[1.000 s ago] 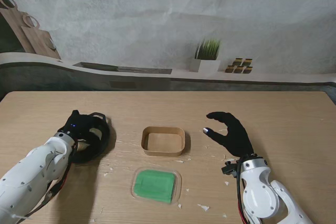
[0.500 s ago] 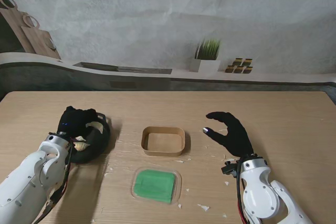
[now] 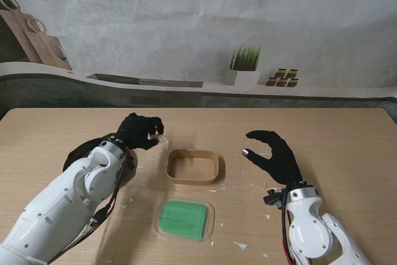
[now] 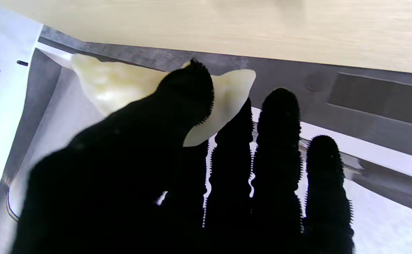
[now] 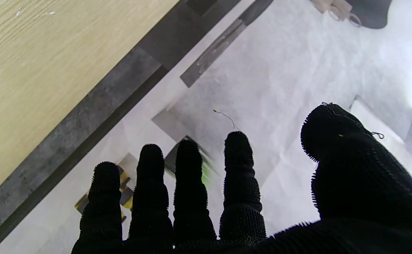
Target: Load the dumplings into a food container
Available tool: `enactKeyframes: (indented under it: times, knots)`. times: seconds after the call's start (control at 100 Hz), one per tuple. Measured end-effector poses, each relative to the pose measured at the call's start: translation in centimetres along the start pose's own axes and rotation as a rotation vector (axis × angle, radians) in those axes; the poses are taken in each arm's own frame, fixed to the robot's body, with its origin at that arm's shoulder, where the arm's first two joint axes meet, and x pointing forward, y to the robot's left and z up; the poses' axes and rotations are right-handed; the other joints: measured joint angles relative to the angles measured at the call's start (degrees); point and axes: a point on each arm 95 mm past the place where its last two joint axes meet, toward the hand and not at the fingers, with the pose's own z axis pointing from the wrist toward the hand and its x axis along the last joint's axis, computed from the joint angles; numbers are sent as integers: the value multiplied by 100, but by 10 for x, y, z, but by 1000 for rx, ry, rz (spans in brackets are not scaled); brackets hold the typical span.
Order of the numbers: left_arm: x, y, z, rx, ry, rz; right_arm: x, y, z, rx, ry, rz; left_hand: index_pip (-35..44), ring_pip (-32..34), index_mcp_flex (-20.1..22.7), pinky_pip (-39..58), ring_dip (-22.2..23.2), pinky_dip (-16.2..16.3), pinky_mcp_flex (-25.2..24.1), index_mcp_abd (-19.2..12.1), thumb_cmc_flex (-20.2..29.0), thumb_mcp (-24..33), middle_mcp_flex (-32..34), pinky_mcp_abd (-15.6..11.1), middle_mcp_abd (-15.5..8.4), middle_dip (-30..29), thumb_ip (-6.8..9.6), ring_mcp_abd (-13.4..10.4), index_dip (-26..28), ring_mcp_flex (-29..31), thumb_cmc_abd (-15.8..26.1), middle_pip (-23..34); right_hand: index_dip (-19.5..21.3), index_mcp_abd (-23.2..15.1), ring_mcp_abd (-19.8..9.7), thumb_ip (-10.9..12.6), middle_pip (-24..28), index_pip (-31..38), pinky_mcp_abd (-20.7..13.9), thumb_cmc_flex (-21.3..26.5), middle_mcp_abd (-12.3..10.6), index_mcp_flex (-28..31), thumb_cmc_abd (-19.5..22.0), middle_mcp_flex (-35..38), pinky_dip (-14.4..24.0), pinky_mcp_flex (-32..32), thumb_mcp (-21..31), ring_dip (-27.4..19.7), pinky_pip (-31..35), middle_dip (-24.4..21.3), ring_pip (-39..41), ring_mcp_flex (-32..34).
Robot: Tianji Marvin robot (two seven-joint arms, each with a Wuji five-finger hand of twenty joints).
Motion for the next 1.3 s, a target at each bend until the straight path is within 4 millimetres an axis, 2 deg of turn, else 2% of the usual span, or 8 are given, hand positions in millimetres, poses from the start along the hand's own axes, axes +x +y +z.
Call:
enactKeyframes:
  times: [0.4, 0.96, 1.03, 1.08, 1.12, 1.15, 1.23, 1.3]
  knots:
    - [55, 41, 13, -148, -12, -32, 0, 2, -1, -10, 0, 6, 0, -4, 337, -73, 0, 0, -83, 204, 0, 60, 292, 89, 37, -6, 0, 11, 0, 288, -212, -59, 0, -1, 0, 0, 0, 0, 0, 0, 1, 0, 0, 0, 1, 0, -1, 1, 0, 1, 0, 0]
    - [51, 71, 8, -212, -51, -19, 0, 2, -2, -14, 1, 5, 356, -4, 579, -77, 0, 0, -299, 220, -3, 273, 313, 92, 38, -4, 81, 18, 24, 278, -109, -60, 0, -1, 0, 0, 0, -2, 0, 1, 2, 0, 0, 0, 1, 0, -1, 1, 0, 2, 0, 0]
    - [51, 71, 8, -217, -50, -25, 0, 3, -2, -16, 2, 4, 344, -81, 473, -87, -5, 0, -559, 220, -7, 261, -33, 92, 38, -14, 91, 24, 25, -133, -26, -51, 0, -1, 0, 0, 0, -2, 0, 1, 2, 0, 1, 0, 1, 0, -1, 1, 0, 2, 0, 0]
    - [50, 70, 7, -212, -46, -28, 0, 3, -2, -18, 2, 3, 49, -201, 285, -87, -134, 0, -764, 220, -282, 186, -572, 92, 38, -454, 94, 26, 5, -566, 69, 228, 0, -1, 0, 0, 0, -2, 0, 1, 2, 0, 0, 0, 1, 0, -1, 1, 0, 2, 0, 0]
    - [50, 68, 6, -202, -45, -33, 0, 3, -2, -19, 2, 3, -434, -382, 100, -90, -236, 0, -951, 239, -624, 181, -1143, 93, 39, -1125, 200, 44, 0, -989, 315, 457, 0, -1, 0, 0, 0, -2, 0, 1, 2, 0, 1, 0, 1, 0, -1, 1, 0, 2, 0, 0]
    - [49, 65, 4, -191, -43, -38, 0, 3, -2, -19, 2, 3, -872, -538, -80, -141, -384, 0, -1110, 347, -875, 187, -1513, 93, 40, -1545, 382, 144, -10, -1360, 563, 491, 0, -1, 0, 0, 0, -2, 0, 1, 2, 0, 1, 0, 1, 0, -1, 1, 0, 2, 0, 0]
    - [52, 55, -1, -152, -20, -32, 0, 3, -2, -20, 2, 4, -1661, -1036, -552, -399, -831, -153, -1451, 374, -1314, -104, -2336, 94, 96, -2224, 460, 290, -136, -2267, 857, 284, 0, -1, 0, 0, 0, -2, 0, 0, 2, 0, 0, 0, 1, 0, -1, 1, 0, 2, 0, 0]
    - [55, 40, -7, -122, 8, -16, 0, 4, -2, -21, 2, 4, -2219, -1424, -1045, -587, -1147, -279, -1613, 294, -1340, -381, -3056, 94, 99, -2607, 472, 296, -327, -3001, 1037, -53, 0, -1, 0, 0, 0, -2, 0, 1, 2, 0, 1, 0, 1, 0, -1, 1, 0, 2, 0, 0]
